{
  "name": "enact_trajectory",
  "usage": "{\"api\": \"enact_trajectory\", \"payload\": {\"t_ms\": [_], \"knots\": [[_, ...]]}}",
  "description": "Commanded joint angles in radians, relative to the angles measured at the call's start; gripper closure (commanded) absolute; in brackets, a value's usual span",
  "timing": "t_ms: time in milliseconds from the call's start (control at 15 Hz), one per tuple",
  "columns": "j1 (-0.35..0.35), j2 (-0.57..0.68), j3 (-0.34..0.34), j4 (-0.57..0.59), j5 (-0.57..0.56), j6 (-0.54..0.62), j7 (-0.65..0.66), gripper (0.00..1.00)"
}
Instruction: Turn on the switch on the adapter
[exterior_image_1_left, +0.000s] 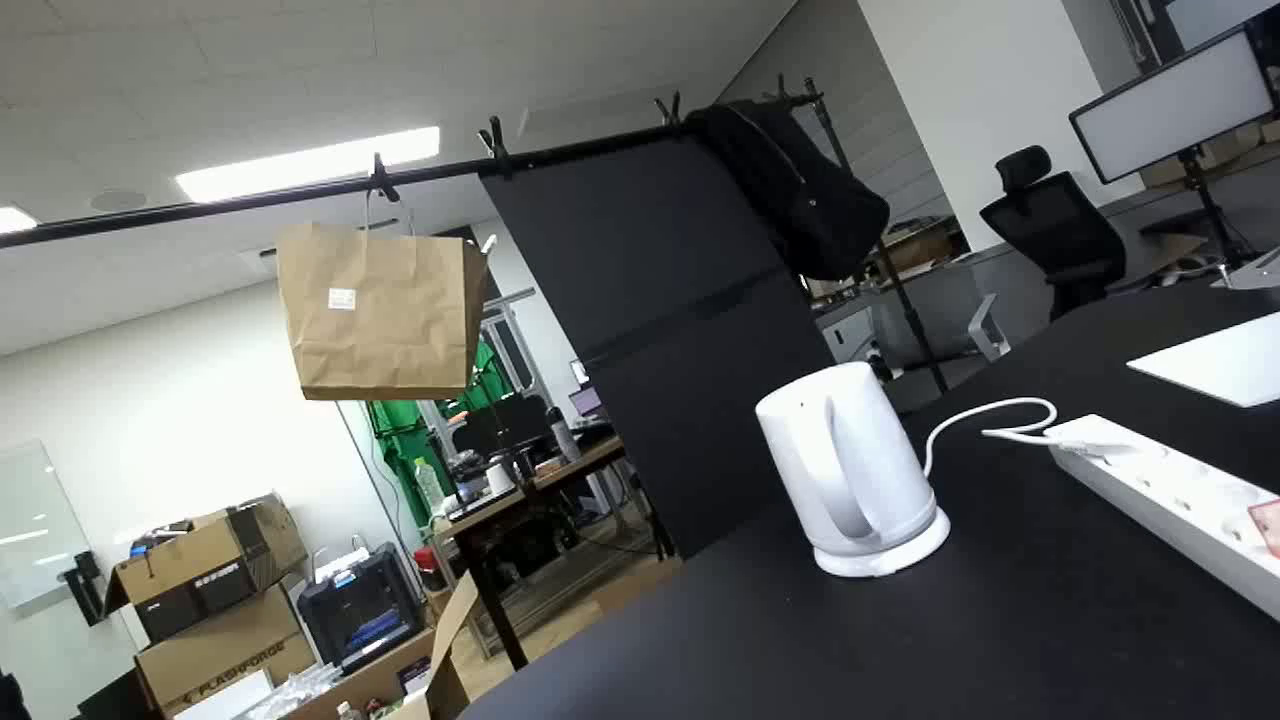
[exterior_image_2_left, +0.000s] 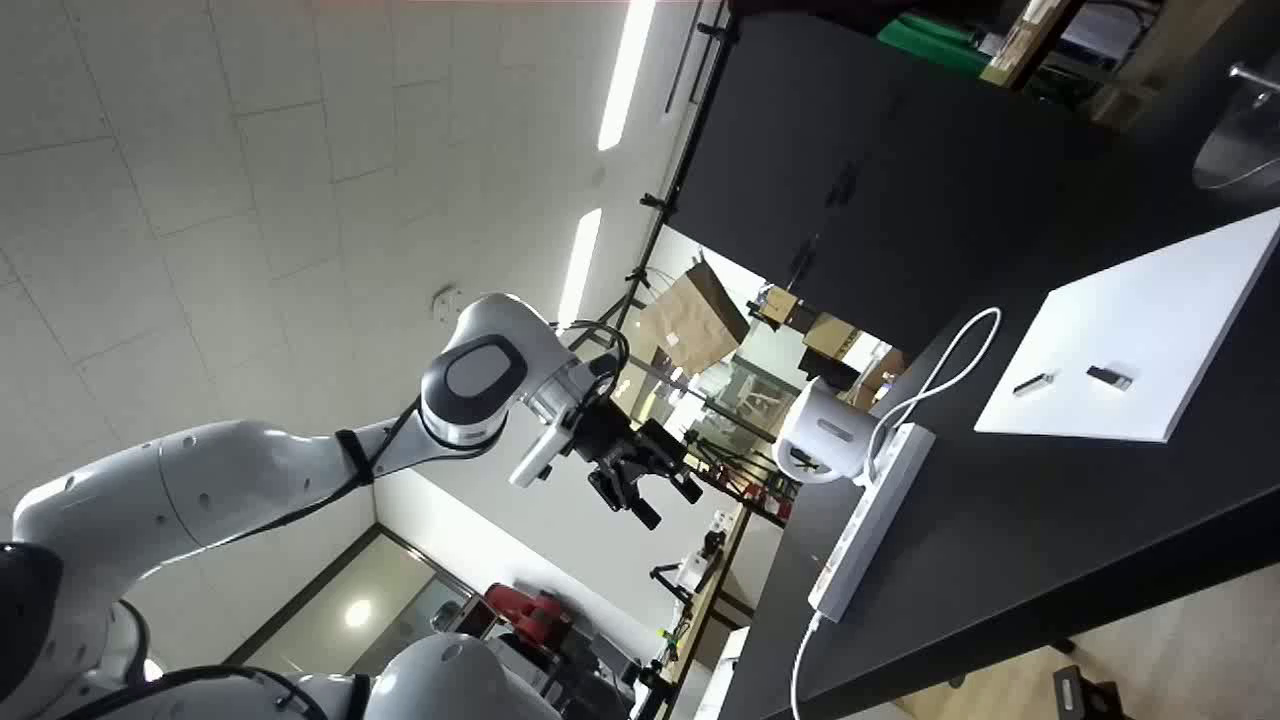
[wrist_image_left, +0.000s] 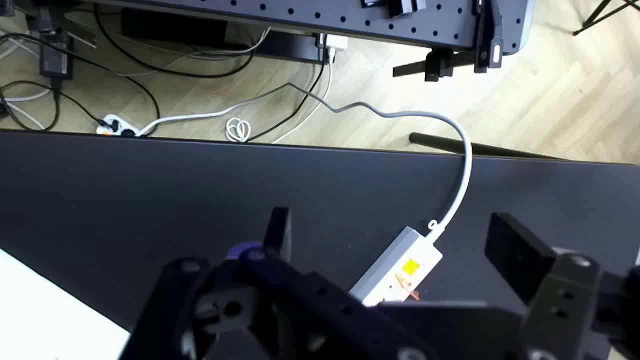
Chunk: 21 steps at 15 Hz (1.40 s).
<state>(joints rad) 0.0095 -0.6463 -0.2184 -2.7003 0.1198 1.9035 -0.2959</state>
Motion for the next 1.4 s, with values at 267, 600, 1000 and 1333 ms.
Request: {"api": "enact_trajectory", "payload": {"t_ms": [267,600,1000,1333], "knots": [[-0.017,0.003,0.016,0.001,0.009,-0.002,-0.009,0.0],[-0.017,0.003,0.016,0.001,0.009,-0.002,-0.009,0.0],[-0.017,0.003,0.016,0.001,0.009,-0.002,-0.009,0.0],[0.01,0.04,0.027,0.03,0.008,0.039,-0.053,0.0]]}}
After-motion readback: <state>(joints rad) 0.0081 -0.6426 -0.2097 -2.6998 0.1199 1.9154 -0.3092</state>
